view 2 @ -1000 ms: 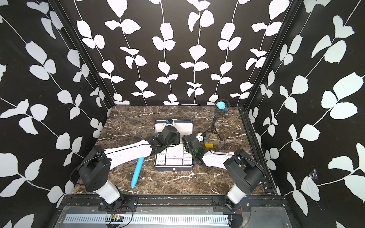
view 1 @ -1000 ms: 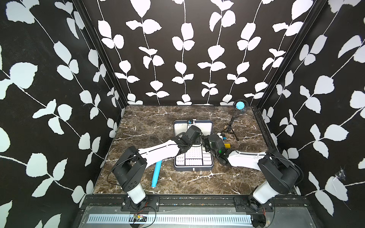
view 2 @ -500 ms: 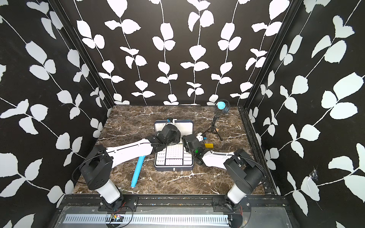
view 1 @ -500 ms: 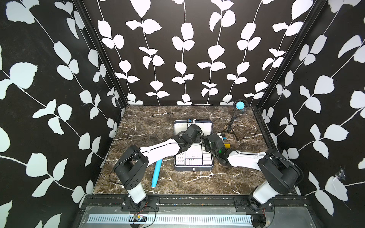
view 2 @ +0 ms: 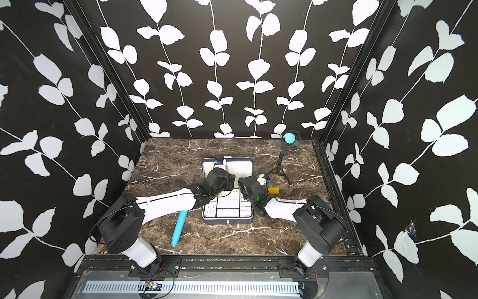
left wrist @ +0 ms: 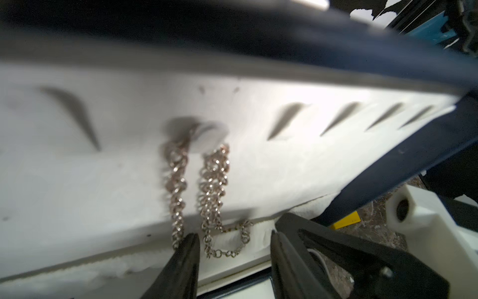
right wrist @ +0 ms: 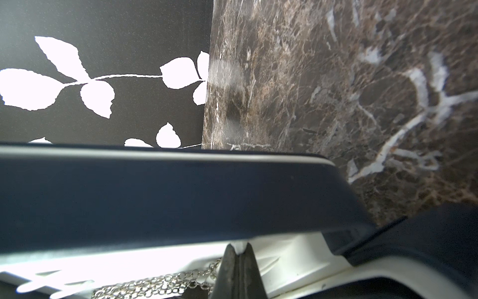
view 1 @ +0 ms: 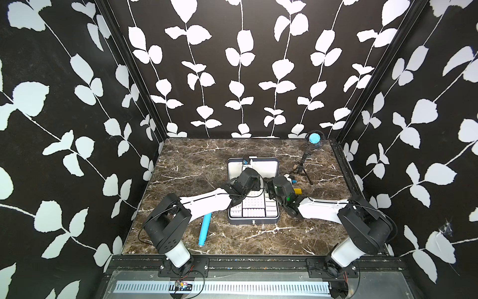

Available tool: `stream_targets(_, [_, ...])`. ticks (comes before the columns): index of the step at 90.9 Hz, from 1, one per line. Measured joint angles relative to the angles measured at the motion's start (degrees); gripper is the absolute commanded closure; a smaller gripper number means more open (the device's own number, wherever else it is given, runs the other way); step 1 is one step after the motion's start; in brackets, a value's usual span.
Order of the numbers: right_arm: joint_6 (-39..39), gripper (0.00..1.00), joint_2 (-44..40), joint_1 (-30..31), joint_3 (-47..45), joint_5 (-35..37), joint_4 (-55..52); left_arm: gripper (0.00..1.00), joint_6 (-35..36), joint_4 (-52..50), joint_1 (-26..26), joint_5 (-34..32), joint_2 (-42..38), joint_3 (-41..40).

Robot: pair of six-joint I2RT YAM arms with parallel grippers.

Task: Put jewelry chain into jewelry box
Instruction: Adjust the necklace in the storage slot.

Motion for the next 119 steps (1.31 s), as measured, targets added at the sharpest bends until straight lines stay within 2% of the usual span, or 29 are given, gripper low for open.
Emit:
stream_targets(67, [0.66, 1.00, 0.00, 0.02, -0.31, 0.00, 0.28, 0.54, -1.11, 0.50, 0.44, -0.55, 2.03, 1.51])
stream_targets(96, [1.09, 1.00, 0.00, 0.22, -0.87, 0.46, 1.31, 0.55, -0.85, 3.91, 0.31, -0.94, 1.09, -1.20])
stream_targets(119, [1.70, 1.00, -0.57, 0.66, -1.09, 1.75, 1.07, 0.60, -1.27, 2.40, -1.68, -5.31, 0.13, -1.42])
